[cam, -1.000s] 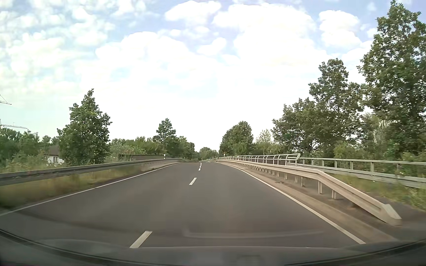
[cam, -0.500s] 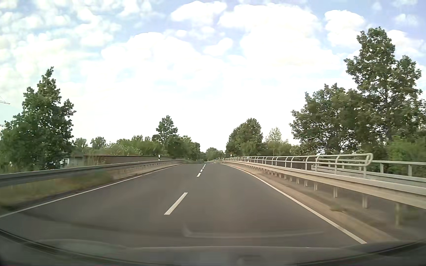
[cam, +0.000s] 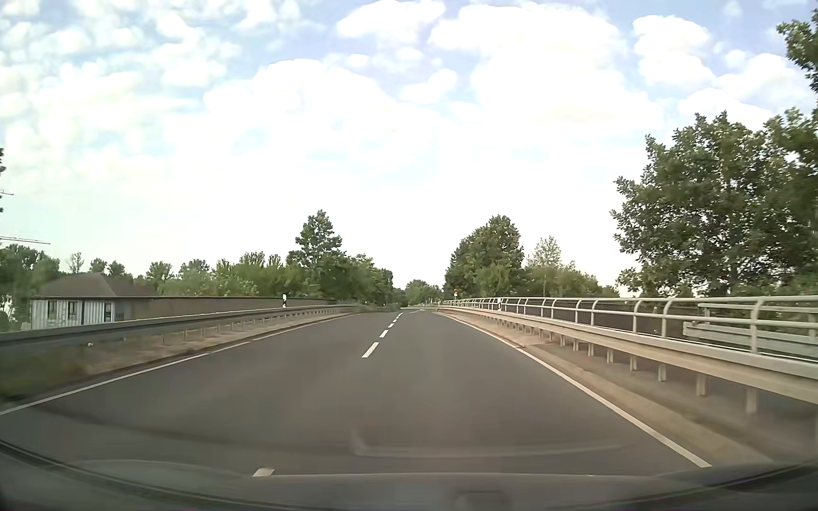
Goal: Follow the waypoints while adhering to traffic rules and regulations
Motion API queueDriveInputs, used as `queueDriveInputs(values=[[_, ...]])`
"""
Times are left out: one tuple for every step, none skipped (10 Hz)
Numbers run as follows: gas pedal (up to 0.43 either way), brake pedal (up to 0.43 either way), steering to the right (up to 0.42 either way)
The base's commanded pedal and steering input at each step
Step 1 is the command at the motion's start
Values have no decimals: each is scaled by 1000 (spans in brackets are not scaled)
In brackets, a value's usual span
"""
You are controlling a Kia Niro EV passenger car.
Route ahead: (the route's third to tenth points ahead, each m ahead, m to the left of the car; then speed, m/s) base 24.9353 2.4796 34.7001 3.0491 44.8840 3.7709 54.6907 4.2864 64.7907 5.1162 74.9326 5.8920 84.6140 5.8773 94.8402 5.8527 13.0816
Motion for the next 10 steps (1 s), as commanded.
queueDriveInputs(values=[[79,30,-6],[67,24,-6],[59,30,-6],[59,30,-6],[47,30,-6],[39,30,-6],[39,30,-6],[39,30,-5],[39,30,-6],[39,30,-5]])
